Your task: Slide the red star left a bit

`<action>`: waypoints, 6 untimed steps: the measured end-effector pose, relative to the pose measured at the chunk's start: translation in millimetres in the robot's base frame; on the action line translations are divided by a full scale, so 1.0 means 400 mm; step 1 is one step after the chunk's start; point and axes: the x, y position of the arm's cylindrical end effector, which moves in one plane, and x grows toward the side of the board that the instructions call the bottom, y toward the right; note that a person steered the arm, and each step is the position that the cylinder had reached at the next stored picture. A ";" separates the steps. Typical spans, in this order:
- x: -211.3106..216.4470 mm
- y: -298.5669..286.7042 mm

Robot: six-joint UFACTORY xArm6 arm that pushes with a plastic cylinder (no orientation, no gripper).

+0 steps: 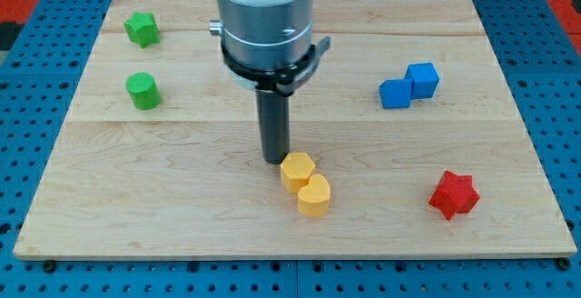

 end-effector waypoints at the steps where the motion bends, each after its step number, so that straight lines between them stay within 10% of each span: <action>1: 0.035 0.071; 5: 0.077 0.589; 6: 0.157 0.507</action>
